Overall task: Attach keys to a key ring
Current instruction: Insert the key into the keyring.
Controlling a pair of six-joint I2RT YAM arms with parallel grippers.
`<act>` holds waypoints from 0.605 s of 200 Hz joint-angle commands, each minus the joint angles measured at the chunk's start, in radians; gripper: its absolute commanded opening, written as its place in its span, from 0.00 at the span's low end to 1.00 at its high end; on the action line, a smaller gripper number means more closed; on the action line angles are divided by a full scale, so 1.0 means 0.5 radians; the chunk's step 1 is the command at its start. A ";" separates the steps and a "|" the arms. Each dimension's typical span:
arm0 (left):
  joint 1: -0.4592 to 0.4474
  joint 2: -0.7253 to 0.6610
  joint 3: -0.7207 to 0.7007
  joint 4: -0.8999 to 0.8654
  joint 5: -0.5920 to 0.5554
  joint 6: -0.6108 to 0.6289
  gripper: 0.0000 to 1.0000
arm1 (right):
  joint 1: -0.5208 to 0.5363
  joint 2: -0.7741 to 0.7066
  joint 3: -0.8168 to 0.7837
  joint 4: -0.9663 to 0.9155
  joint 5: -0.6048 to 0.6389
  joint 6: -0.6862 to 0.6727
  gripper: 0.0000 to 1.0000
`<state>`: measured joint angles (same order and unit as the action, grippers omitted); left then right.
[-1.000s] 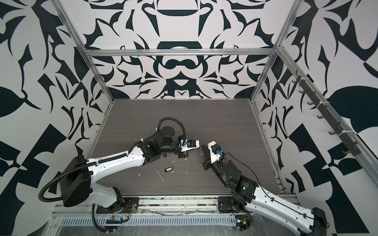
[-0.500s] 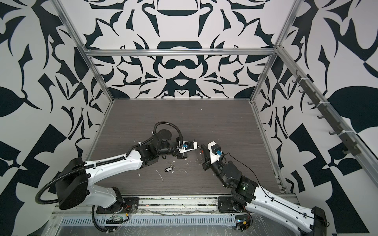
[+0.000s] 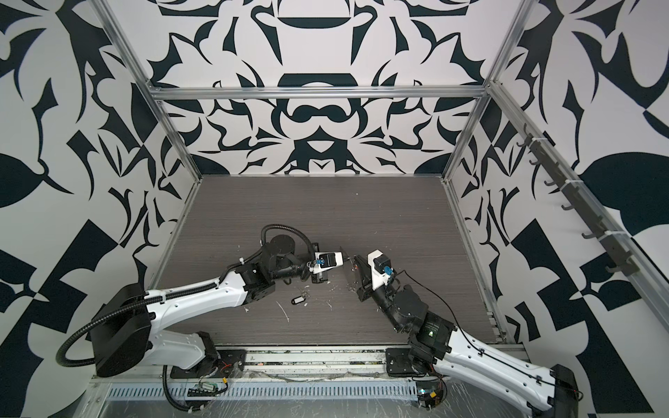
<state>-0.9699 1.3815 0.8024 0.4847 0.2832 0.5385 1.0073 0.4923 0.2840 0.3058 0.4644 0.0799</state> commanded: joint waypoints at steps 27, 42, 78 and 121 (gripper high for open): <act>0.002 -0.041 -0.004 0.097 0.004 -0.016 0.00 | -0.017 -0.006 0.040 0.101 0.122 0.008 0.00; 0.006 -0.048 -0.003 0.078 0.023 -0.019 0.00 | -0.016 0.003 0.036 0.111 0.107 0.006 0.00; 0.006 -0.032 0.010 0.074 0.012 -0.009 0.04 | -0.017 0.004 0.040 0.099 0.093 0.007 0.00; 0.006 -0.029 0.004 0.075 -0.002 -0.006 0.26 | -0.017 0.004 0.043 0.109 0.061 0.011 0.00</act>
<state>-0.9695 1.3811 0.7975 0.4980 0.2840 0.5282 1.0027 0.4946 0.2840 0.3088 0.4732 0.0795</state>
